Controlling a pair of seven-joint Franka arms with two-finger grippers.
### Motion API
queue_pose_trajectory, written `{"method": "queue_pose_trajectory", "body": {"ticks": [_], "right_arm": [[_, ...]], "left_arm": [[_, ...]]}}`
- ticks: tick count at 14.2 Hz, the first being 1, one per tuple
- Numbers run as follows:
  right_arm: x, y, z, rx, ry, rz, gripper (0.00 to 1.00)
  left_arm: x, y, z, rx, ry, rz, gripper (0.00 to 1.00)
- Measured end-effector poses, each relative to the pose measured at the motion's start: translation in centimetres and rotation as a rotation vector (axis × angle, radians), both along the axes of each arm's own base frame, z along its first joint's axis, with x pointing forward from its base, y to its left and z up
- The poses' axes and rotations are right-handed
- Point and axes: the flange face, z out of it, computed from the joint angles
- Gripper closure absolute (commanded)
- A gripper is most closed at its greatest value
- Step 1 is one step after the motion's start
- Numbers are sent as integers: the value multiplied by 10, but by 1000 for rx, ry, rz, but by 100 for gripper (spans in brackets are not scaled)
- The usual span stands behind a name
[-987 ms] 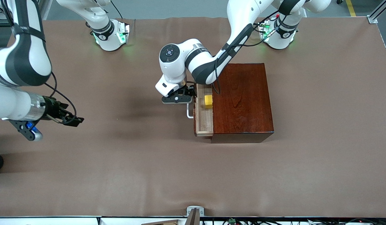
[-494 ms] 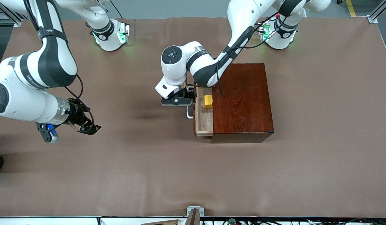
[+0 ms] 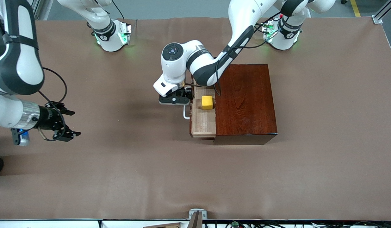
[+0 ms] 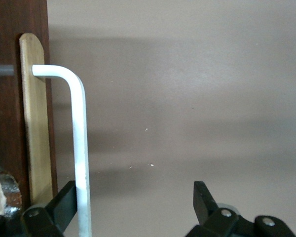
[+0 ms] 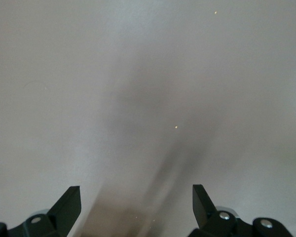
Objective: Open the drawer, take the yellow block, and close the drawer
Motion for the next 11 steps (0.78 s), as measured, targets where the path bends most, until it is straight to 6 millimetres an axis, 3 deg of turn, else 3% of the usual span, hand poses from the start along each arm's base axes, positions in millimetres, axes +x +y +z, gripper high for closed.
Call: {"method": "queue_pose_trajectory", "body": {"ticks": [5, 11], "right_arm": [[-1, -7, -1, 4, 5, 6, 0], [-2, 31, 0, 4, 25, -20, 0]], "left_arm": [[-7, -11, 4, -46, -26, -18, 0], [-5, -10, 7, -70, -10, 4, 0]]}}
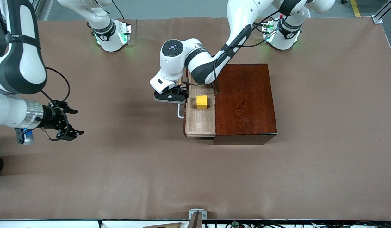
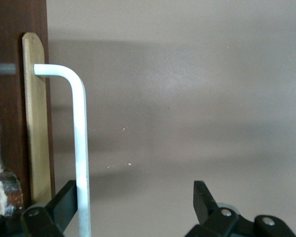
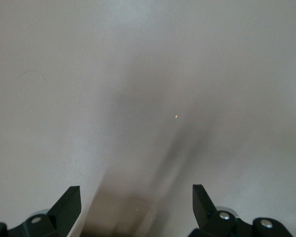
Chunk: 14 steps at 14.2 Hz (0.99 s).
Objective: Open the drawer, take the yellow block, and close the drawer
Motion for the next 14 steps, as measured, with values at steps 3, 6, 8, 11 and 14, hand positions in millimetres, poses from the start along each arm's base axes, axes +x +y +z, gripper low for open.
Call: {"method": "queue_pose_trajectory", "body": {"ticks": [3, 6, 8, 11, 14], "right_arm": [[-3, 38, 1, -15, 22, -47, 0], [-5, 62, 2, -22, 23, -56, 0], [-5, 67, 3, -26, 26, -77, 0], [-6, 86, 6, -33, 19, -117, 0], [-11, 133, 9, -42, 6, -166, 0]], "left_arm": [[-2, -3, 15, -31, 11, 49, 0], [-22, -20, 53, -99, 43, 97, 0], [-36, -23, 92, -103, 45, 108, 0], [-23, 11, 144, -41, 53, 152, 0], [6, 65, 190, 35, 68, 189, 0]]}}
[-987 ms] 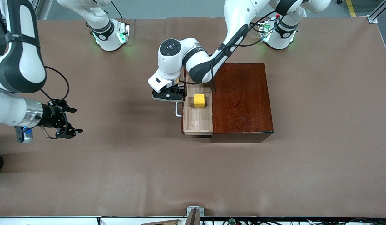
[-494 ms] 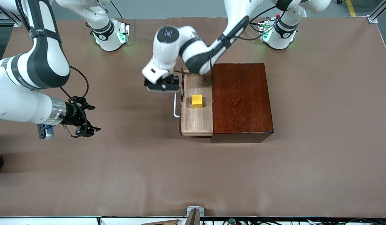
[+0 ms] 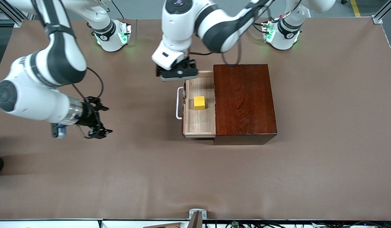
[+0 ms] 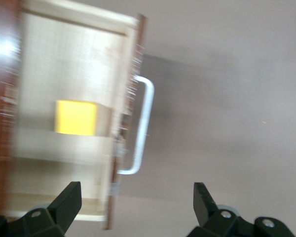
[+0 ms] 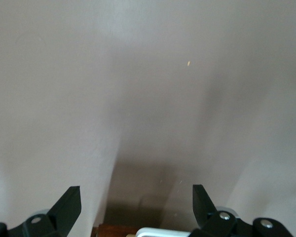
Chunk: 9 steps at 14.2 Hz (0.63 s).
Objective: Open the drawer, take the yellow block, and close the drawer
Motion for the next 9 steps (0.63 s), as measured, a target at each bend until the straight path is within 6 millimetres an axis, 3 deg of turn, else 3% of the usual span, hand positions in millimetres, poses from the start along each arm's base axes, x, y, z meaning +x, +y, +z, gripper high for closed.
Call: {"method": "queue_pose_trajectory", "body": {"ticks": [6, 9], "right_arm": [[-38, 142, -20, -28, -1, -83, 0], [-51, 191, -42, -38, -31, -104, 0]], "left_arm": [[55, 146, 75, 150, 68, -242, 0], [82, 232, 97, 167, 74, -356, 0]]}}
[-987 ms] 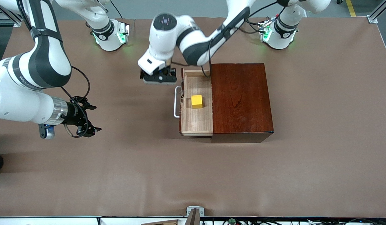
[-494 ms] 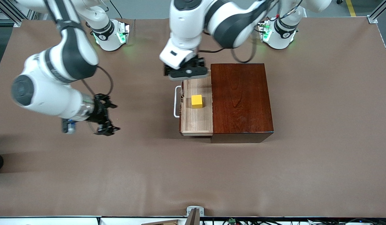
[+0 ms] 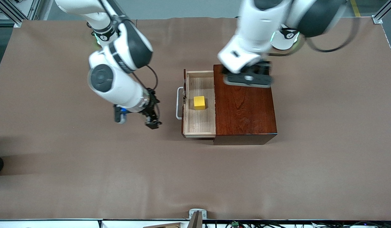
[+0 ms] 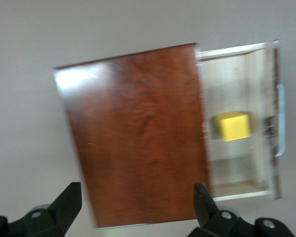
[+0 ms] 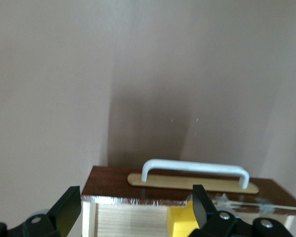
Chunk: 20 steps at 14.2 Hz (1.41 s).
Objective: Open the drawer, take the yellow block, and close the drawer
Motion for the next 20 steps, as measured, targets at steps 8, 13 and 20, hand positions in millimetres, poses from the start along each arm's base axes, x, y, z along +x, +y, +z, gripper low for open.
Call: {"method": "queue_pose_trajectory", "body": {"ticks": [8, 13, 20], "right_arm": [[-46, 88, -42, -74, -41, -44, 0], [-73, 119, -50, -86, -22, -55, 0], [-88, 146, -87, -110, -63, 1, 0]], "left_arm": [[20, 170, 9, 23, 30, -33, 0], [22, 229, 5, 19, 10, 32, 0], [25, 276, -10, 13, -10, 24, 0]]}}
